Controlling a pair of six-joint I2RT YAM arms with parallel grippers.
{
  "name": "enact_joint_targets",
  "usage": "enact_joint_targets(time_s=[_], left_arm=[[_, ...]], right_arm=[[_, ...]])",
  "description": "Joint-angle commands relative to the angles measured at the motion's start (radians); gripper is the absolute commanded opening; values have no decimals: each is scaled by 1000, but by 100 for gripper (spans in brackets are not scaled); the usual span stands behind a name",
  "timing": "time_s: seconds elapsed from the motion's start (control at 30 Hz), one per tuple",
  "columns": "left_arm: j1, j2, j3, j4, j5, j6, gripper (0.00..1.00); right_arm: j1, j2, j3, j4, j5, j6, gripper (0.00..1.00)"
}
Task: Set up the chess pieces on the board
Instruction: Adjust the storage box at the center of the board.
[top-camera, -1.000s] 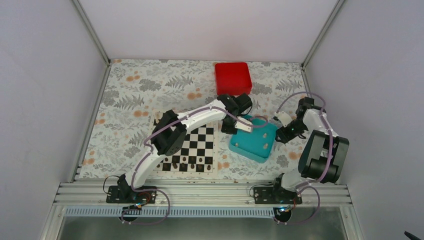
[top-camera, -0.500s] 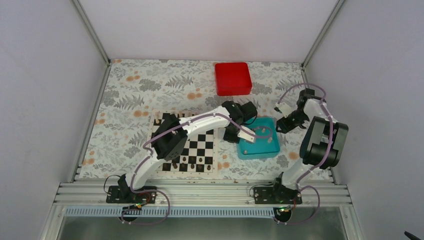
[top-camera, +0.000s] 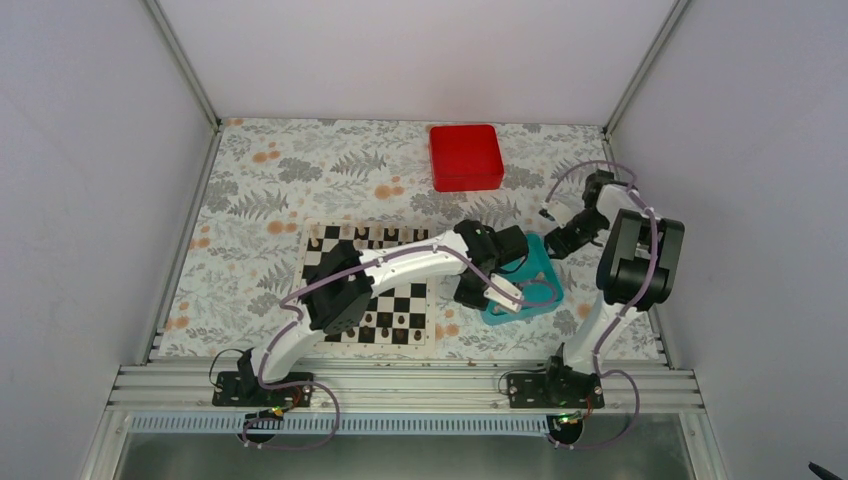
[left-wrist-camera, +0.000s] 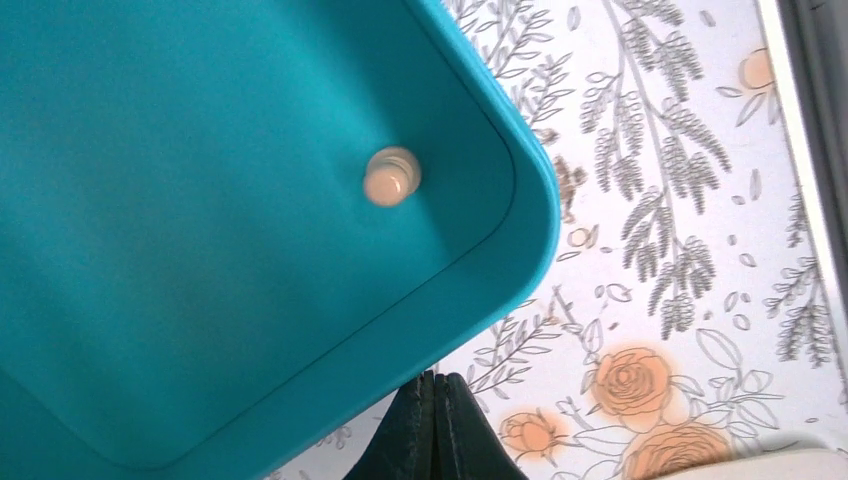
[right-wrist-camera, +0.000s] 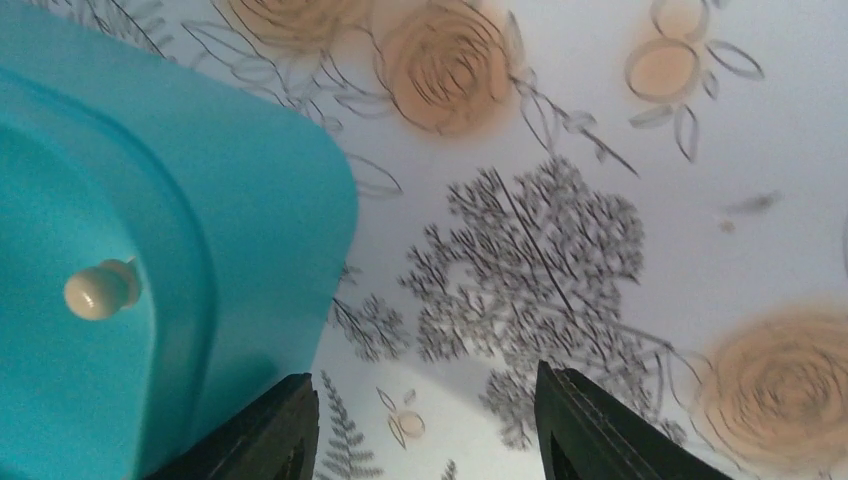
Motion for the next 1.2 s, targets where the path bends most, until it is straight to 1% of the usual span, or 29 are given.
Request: enact_joint_targets(time_s=[0.0, 0.1, 0.47, 0.6, 0.67, 0.8, 1.0, 1.17], left_arm=[[-23, -26, 2, -30, 49, 6, 2], [-30, -11, -4, -36, 51, 8, 2], [-63, -13, -11, -41, 128, 18, 2], [-85, 0, -9, -48, 142, 26, 2], [-86, 2, -3, -59, 161, 34, 2], [-127, 9, 14, -66, 169, 40, 2], [-141, 38, 65, -90, 206, 45, 2], [-151, 62, 81, -85, 202, 48, 2]], right_arm=[[61, 28, 39, -26, -26, 22, 57], [91, 34, 56, -38, -30, 32, 57], [185, 78, 133, -93, -26, 56, 58], [222, 101, 158, -109, -24, 56, 60], [239, 111, 174, -119, -22, 58, 61], [268, 133, 205, -131, -21, 66, 62], [304, 161, 258, -148, -30, 72, 63], [338, 190, 290, -169, -39, 69, 63]])
